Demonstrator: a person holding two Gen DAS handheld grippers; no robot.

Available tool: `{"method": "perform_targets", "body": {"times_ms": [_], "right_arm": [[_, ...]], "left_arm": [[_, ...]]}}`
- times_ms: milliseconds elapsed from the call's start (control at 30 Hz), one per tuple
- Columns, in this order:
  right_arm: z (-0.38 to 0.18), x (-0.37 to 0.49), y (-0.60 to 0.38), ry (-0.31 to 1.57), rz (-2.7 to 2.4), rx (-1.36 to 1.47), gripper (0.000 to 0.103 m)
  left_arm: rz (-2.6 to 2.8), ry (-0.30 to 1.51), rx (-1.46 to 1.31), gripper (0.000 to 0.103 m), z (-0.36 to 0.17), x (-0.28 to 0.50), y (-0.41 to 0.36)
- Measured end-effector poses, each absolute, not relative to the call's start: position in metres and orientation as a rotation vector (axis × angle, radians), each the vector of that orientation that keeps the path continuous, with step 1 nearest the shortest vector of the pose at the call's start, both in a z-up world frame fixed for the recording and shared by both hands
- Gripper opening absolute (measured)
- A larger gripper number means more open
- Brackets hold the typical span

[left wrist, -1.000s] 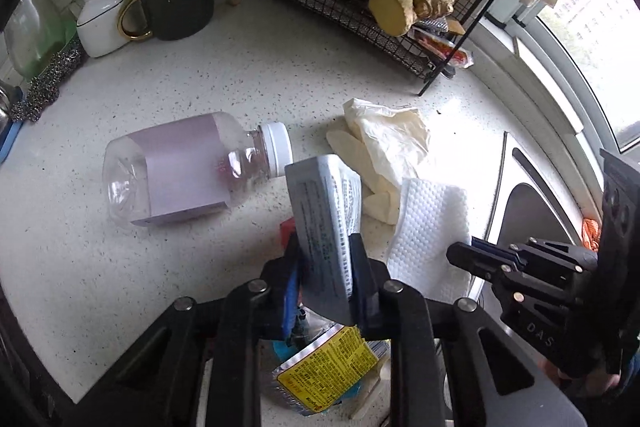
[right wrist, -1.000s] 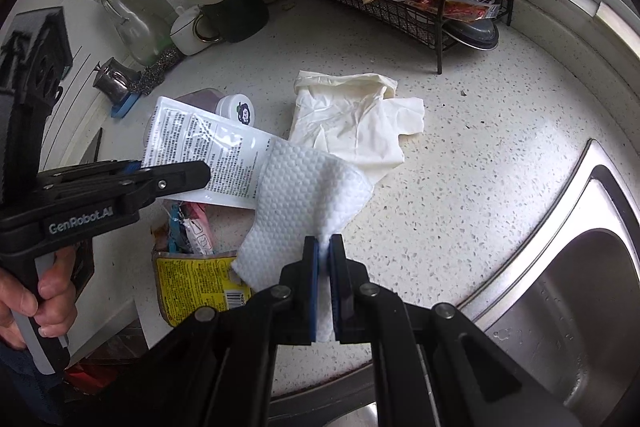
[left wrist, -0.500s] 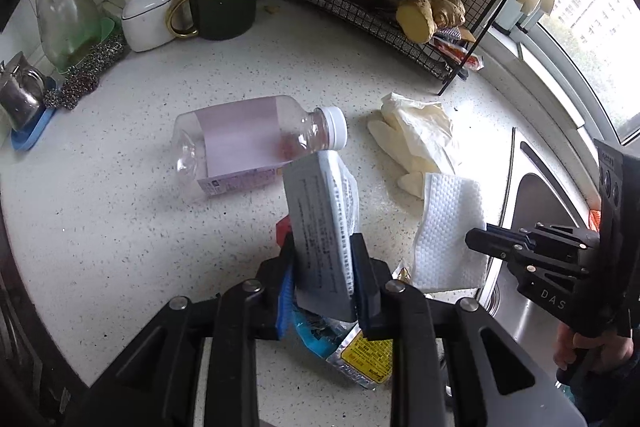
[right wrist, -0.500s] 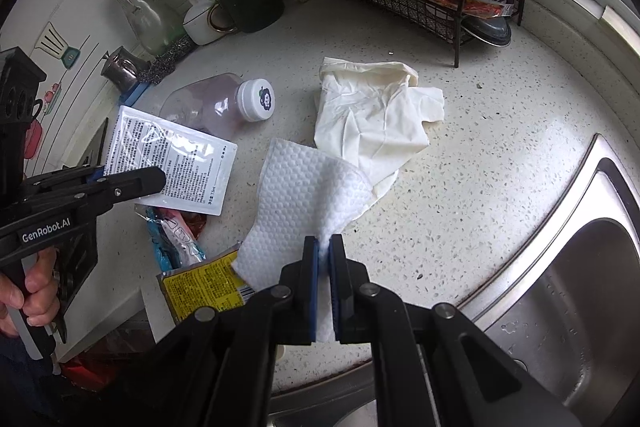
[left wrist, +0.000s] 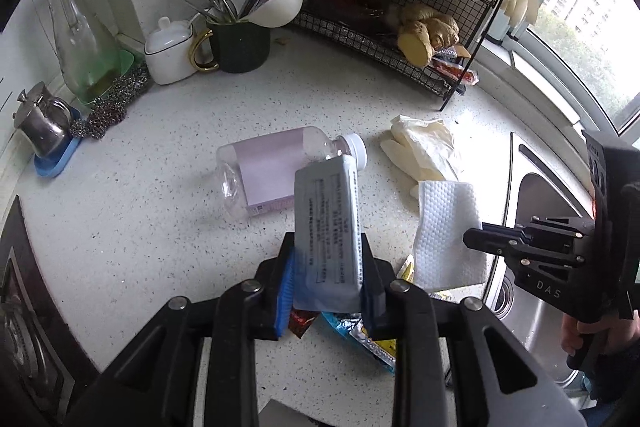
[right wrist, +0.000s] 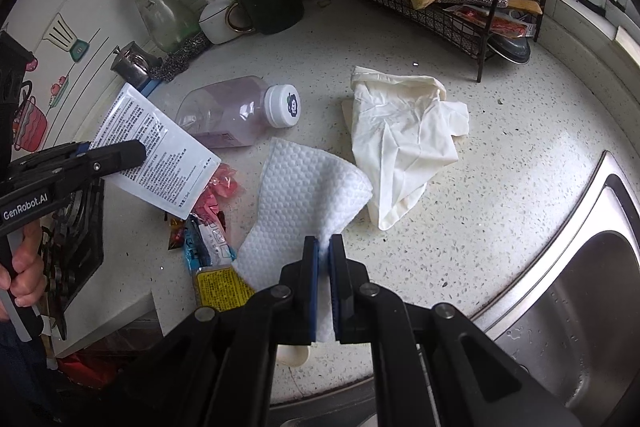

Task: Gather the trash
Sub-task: 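Grasp the white paper leaflet with the left tool while the right tool holds the cloth, then carry the leaflet and cloth with both tools down toward the red bin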

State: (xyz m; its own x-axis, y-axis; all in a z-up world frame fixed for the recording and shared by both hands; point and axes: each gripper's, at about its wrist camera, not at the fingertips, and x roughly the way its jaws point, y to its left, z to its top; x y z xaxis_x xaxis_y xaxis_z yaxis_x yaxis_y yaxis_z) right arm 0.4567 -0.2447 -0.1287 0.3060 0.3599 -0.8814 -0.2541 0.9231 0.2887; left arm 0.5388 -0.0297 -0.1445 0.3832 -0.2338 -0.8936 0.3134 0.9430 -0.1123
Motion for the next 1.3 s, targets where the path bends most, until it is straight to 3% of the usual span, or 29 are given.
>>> {"method": "perform_targets", "body": {"times_ms": [733, 1033, 1300], "right_arm": [[-0.071, 0.348, -0.146, 1.064, 0.519, -0.011, 0.005], [-0.082, 0.269, -0.105, 1.073, 0.554, -0.054, 0.005], [-0.119, 0.217, -0.084, 1.131, 0.544, -0.074, 0.005]], "left_arm": [[-0.33, 1.069, 0.059, 0.025, -0.106, 0.368, 0.052], [-0.295, 1.096, 0.029, 0.025, -0.121, 0.282, 0.089], [-0.267, 1.188, -0.025, 0.025, -0.175, 0.229, 0.115]]}}
